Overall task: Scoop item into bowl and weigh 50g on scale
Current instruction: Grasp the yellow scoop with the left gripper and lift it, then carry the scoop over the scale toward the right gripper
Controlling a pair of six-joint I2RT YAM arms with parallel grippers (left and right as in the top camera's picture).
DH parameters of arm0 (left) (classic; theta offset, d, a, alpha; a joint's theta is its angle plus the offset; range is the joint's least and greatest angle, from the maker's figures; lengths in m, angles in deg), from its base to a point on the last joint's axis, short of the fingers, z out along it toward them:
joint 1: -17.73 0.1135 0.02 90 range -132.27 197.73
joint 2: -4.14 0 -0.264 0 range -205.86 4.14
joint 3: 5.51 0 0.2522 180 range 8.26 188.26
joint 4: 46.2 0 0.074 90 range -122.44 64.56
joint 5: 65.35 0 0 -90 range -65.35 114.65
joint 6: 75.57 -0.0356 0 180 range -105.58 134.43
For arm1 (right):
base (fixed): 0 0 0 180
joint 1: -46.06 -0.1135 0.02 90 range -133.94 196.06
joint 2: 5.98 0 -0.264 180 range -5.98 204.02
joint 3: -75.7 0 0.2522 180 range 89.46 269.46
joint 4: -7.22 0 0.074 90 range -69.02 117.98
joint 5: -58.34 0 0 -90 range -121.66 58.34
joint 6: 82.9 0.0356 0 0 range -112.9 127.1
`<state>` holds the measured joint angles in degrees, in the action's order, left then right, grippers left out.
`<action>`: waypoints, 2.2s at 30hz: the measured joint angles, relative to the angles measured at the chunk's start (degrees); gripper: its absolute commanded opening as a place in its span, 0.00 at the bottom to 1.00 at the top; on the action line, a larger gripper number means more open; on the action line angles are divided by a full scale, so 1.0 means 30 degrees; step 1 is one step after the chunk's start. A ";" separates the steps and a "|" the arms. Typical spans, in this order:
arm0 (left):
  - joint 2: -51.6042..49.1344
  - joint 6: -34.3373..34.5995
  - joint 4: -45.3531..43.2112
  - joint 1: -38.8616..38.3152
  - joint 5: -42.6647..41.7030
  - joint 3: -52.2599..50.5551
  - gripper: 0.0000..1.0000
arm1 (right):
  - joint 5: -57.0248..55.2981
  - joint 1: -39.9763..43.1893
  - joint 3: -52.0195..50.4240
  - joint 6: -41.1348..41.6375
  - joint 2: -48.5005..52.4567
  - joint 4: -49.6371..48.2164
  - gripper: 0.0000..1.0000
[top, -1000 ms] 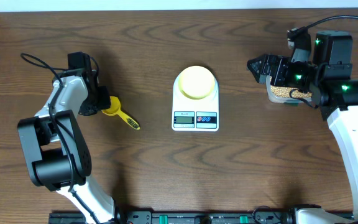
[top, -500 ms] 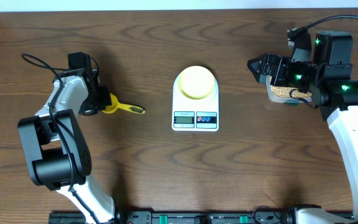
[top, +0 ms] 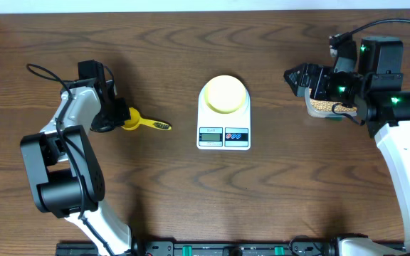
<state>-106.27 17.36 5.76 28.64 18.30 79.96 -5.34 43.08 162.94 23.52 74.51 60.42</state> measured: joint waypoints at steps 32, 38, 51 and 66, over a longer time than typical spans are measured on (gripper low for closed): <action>0.6666 0.9078 -0.6113 -0.7176 -1.0200 0.0831 0.07 | 0.7606 -0.1800 0.0022 0.0401 0.1421 -0.3840 0.86; 0.6666 0.9755 -0.6149 -0.7905 -0.9566 0.0831 0.07 | 0.8102 -0.2550 0.0029 0.0481 0.1406 -0.4357 0.70; 0.6666 1.0040 -0.6186 -0.7949 -0.8830 0.0831 0.07 | 0.8539 -0.2878 0.0029 0.0758 0.1406 -0.5115 0.50; 0.6666 1.0091 -0.6535 -0.8743 -0.8990 0.0831 0.07 | 0.8619 -0.3089 0.0036 0.0852 0.1406 -0.5508 0.19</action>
<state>-86.27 47.64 -13.85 2.42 -8.67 82.45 20.52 33.81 163.05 26.08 78.73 43.89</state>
